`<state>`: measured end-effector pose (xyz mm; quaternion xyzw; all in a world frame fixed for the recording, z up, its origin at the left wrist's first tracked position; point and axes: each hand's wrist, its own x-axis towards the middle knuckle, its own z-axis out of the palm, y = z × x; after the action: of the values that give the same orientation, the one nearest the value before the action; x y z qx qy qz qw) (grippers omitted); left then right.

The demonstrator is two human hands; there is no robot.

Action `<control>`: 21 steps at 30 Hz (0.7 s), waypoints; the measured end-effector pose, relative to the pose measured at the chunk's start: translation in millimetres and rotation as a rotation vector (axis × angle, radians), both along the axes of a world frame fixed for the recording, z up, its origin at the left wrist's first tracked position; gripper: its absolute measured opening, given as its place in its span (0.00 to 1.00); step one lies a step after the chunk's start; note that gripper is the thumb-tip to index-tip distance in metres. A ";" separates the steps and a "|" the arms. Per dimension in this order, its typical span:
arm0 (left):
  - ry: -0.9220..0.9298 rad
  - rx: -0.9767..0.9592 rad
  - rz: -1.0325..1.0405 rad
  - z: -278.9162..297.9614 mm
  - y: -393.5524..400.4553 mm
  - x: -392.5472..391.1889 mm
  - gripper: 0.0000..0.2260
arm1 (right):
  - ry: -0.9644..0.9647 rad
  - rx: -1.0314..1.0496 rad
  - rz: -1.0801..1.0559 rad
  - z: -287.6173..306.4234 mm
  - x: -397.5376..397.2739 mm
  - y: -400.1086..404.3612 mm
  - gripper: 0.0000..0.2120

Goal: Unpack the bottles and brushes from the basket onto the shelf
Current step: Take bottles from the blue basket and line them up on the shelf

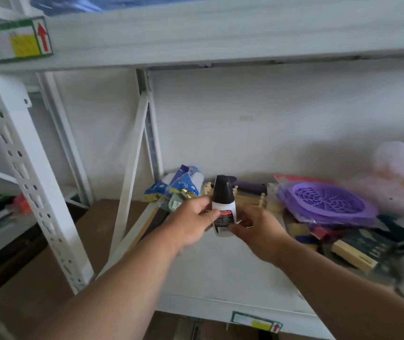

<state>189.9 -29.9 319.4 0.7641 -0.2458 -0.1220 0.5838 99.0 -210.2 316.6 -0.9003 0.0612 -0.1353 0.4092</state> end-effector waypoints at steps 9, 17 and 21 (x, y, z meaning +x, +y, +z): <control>-0.124 -0.011 0.125 -43.6 -24.2 11.4 0.17 | -0.047 -0.035 -0.153 -49.2 35.7 16.1 0.08; 0.007 -0.106 0.163 -67.5 -26.7 37.5 0.14 | -0.015 0.061 -0.106 -61.1 52.2 7.3 0.18; 0.028 -0.094 0.109 -80.8 -21.6 51.5 0.16 | 0.041 0.084 -0.115 -72.4 67.1 -1.9 0.25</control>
<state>241.5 -51.5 238.6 0.7463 -0.2012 -0.0891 0.6282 166.1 -212.1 244.2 -0.8799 0.1267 -0.1375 0.4367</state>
